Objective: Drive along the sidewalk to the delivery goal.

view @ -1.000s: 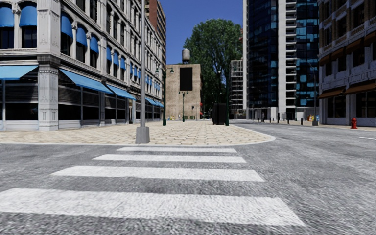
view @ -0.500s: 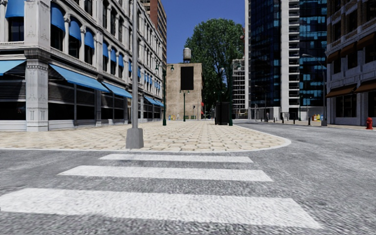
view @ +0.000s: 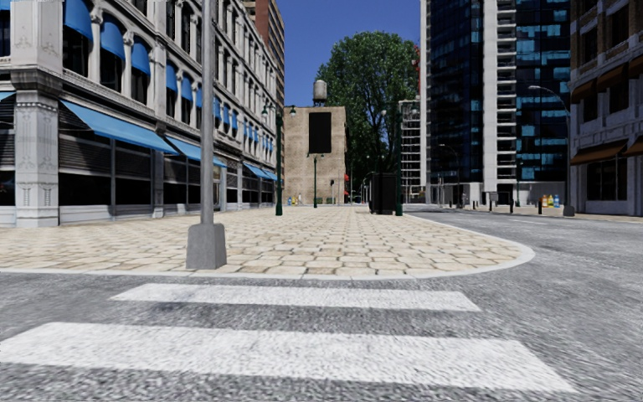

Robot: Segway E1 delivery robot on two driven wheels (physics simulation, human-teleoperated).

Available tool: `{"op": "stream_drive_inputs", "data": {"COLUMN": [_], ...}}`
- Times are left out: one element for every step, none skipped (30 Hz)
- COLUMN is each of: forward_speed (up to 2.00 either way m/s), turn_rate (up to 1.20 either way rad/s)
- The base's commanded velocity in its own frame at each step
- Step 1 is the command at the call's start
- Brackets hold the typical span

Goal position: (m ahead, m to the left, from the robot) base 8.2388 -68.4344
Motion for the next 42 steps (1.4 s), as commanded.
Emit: {"op": "stream_drive_inputs", "data": {"forward_speed": [2.00,2.00,2.00,2.00,2.00,2.00,2.00,2.00,2.00,2.00,2.00,2.00,2.00,2.00,2.00,2.00,2.00,2.00,2.00,2.00,2.00,2.00,2.00,2.00,2.00,2.00,2.00,2.00,2.00,2.00,2.00,2.00,2.00,2.00,2.00,2.00,2.00,2.00,2.00,2.00,2.00,2.00], "turn_rate": [0.00,0.00,0.00,0.00,0.00,0.00,0.00,0.00,0.00,0.00,0.00,0.00,0.00,0.00,0.00,0.00,0.00,0.00,0.00,0.00,0.00,0.00,0.00,0.00,0.00,0.00,0.00,0.00,0.00,0.00,0.00,0.00,0.00,0.00,0.00,0.00,0.00,0.00,0.00,0.00,0.00,0.00]}}
